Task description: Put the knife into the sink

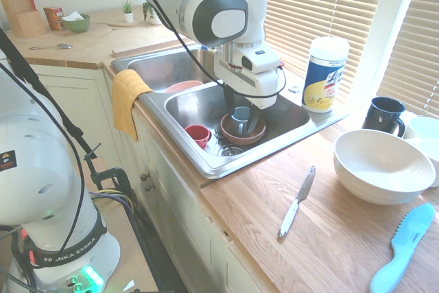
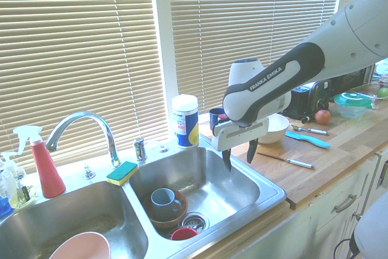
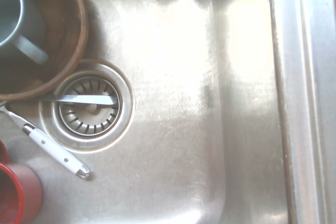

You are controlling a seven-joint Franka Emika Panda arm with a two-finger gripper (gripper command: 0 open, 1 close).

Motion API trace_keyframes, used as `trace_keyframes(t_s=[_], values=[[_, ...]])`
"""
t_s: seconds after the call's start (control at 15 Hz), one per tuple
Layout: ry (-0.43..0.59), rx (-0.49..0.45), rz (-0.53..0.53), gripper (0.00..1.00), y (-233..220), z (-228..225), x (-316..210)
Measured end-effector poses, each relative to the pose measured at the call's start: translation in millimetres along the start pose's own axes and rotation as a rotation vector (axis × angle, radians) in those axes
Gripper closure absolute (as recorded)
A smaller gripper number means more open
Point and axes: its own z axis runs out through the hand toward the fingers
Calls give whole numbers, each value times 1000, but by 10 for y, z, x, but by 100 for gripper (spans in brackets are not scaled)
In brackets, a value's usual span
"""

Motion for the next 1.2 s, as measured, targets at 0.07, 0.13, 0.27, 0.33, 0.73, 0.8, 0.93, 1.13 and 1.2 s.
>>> trace_keyframes(t_s=[0.07, 0.13, 0.27, 0.33, 0.73, 0.8, 0.93, 1.13, 1.2], values=[[0, 0, 0, 0, 0, 3, 0], [-1, -5, -20, 0, 1, 6, -4], [-20, -23, -117, 0, 57, 3, 9], [-32, -26, -163, 0, 126, -27, 65], [-24, -2, -402, 0, 1045, -245, 668], [-30, 5, -400, 0, 1201, -226, 747], [-34, 9, -379, 0, 1485, -123, 864], [-24, -11, -340, 0, 1779, 103, 998], [-12, -22, -331, 0, 1854, 185, 1037]])
